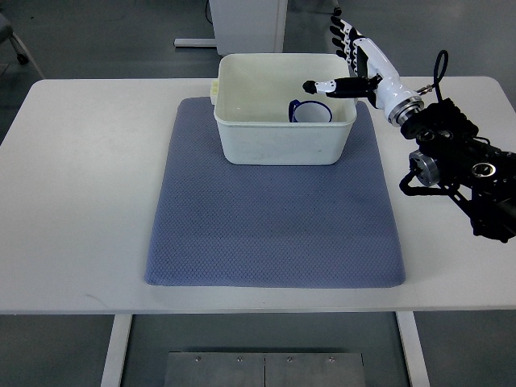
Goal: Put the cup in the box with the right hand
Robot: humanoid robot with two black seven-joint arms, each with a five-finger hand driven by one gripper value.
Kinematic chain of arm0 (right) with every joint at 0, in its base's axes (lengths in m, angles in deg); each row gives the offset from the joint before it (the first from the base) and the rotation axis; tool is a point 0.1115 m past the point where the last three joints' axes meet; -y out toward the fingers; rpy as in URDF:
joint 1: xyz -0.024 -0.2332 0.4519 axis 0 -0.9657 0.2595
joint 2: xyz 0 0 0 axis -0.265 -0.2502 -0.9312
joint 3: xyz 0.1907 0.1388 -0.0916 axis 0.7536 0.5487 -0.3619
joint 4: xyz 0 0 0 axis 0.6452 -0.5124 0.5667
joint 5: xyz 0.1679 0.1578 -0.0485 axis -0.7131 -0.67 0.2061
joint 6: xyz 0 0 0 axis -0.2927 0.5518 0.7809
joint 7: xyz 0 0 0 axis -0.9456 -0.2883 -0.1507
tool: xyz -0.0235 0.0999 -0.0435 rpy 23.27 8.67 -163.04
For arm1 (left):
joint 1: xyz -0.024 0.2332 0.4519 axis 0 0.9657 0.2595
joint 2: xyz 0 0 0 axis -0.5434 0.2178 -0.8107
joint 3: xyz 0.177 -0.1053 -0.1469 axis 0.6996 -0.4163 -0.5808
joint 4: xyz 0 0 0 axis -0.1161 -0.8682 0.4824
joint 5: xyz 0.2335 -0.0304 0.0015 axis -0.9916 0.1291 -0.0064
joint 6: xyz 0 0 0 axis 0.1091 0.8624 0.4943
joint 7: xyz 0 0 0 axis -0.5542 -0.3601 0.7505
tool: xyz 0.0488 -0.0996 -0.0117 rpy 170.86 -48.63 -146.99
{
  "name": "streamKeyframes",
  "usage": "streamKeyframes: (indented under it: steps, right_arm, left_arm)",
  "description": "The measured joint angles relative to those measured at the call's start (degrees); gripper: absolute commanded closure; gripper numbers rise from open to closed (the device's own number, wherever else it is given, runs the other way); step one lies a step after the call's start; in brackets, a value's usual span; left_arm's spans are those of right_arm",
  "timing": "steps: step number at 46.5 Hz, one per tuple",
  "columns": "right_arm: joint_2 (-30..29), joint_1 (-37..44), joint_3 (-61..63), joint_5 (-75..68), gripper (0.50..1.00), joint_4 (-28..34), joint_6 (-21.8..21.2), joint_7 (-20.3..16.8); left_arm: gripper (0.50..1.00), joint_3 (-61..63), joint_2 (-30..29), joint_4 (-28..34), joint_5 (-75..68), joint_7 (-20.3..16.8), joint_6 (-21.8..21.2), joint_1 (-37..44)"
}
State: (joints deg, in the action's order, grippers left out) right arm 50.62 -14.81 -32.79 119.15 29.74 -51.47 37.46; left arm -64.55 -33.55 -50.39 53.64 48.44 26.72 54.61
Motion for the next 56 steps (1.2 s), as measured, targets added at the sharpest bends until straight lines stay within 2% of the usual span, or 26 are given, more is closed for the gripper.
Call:
streamKeyframes:
  steps: [9,14,24,34,48,56]
  right_arm:
    - [4.9,0.0,0.7,-4.8,0.502,2.0,-0.5,-1.4]
    - [6.9,-0.3,3.5,-5.7,0.502,2.3,-2.5,-2.7]
    - [7.5,-4.8,13.4,-5.8,0.502,2.2,-4.1,-7.0]
    - [6.0,-11.1,25.5,-5.7,0.500,2.2,-4.9,-11.1]
    - [0.4,-18.6,36.7,-5.5,0.500,2.2,-4.8,-12.4]
    - [-2.6,-19.9,40.6,-5.5,0.500,2.3,-4.8,-11.9]
  left_arm:
    - [0.500,0.0,0.0,0.0,0.0,0.0,0.0,0.0]
    - [0.500,0.0,0.0,0.0,0.0,0.0,0.0,0.0]
    - [0.500,0.0,0.0,0.0,0.0,0.0,0.0,0.0]
    - [0.500,0.0,0.0,0.0,0.0,0.0,0.0,0.0]
    - [0.500,0.1,0.0,0.0,0.0,0.0,0.0,0.0]
    - [0.500,0.0,0.0,0.0,0.0,0.0,0.0,0.0]
